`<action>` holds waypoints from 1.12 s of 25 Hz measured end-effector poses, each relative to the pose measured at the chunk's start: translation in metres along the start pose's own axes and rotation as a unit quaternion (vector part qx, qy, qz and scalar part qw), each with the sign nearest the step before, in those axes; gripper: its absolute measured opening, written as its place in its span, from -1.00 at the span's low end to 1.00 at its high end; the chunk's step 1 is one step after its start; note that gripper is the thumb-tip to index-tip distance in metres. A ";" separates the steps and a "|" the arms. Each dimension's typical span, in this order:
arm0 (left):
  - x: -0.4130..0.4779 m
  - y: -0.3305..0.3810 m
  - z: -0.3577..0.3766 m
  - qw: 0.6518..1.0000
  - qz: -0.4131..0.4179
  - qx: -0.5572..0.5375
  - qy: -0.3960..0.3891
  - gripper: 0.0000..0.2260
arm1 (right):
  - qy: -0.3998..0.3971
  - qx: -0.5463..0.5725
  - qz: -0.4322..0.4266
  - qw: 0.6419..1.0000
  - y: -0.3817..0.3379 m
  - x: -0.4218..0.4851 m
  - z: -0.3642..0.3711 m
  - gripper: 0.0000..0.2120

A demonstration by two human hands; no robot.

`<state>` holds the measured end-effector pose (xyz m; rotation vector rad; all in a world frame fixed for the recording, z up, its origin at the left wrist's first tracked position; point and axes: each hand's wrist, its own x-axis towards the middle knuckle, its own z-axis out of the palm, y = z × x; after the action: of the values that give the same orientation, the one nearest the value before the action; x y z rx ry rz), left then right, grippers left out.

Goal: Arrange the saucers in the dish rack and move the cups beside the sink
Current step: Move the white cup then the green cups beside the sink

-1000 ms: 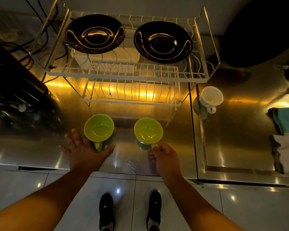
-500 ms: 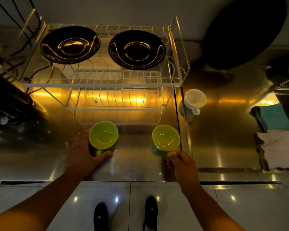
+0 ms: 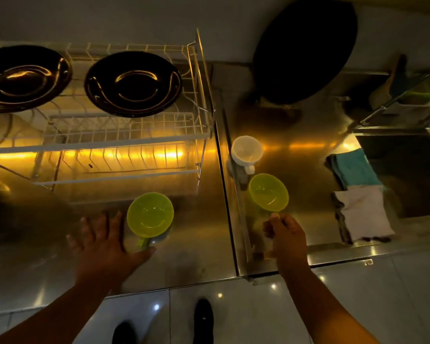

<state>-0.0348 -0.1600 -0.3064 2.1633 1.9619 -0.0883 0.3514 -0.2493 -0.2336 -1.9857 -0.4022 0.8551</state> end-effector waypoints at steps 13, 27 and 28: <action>0.004 0.009 -0.009 1.000 -0.018 0.002 -0.025 0.13 | 0.065 0.023 0.004 0.998 -0.035 0.137 0.021 -0.74; 0.007 0.004 -0.002 0.999 -0.020 0.010 -0.034 0.09 | 0.076 0.008 0.043 0.996 -0.047 0.168 0.042 -0.85; 0.008 0.003 -0.002 0.999 -0.020 0.009 -0.034 0.09 | 0.073 0.008 0.048 0.996 -0.046 0.169 0.042 -0.83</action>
<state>-0.0312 -0.1524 -0.3058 2.1037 1.9743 -0.1842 0.4437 -0.1009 -0.2784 -2.0503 -0.2155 0.7634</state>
